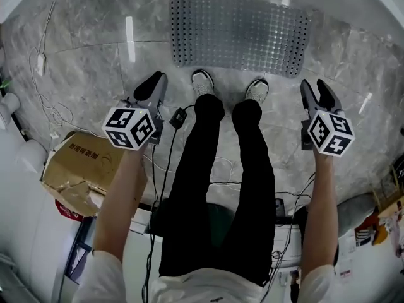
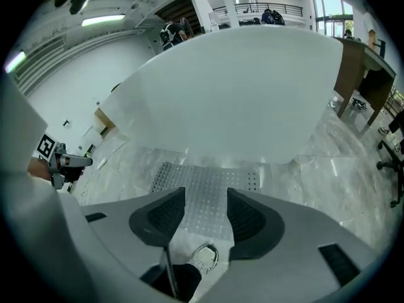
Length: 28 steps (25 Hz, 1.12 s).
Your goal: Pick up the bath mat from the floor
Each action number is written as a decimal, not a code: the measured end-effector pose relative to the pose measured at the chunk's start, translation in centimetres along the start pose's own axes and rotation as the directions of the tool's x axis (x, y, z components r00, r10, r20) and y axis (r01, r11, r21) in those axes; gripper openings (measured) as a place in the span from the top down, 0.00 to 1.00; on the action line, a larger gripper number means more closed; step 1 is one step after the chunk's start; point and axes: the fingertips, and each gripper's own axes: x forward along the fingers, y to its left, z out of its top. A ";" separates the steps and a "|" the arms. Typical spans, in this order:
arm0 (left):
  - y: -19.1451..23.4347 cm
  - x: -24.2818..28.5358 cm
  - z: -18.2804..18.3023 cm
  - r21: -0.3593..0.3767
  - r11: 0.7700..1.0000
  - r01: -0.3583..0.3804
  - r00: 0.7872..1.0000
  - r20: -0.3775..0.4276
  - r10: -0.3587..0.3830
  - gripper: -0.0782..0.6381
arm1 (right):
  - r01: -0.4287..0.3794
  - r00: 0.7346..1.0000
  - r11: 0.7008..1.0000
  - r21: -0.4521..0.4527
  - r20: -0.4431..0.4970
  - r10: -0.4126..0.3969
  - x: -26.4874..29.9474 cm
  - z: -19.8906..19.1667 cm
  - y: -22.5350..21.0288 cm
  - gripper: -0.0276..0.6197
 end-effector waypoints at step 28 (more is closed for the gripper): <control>20.1 24.9 -16.1 -0.060 0.974 -0.218 0.942 -0.273 0.194 0.47 | 0.169 0.969 0.986 0.006 -0.183 -0.165 25.1 -13.4 -14.6 0.57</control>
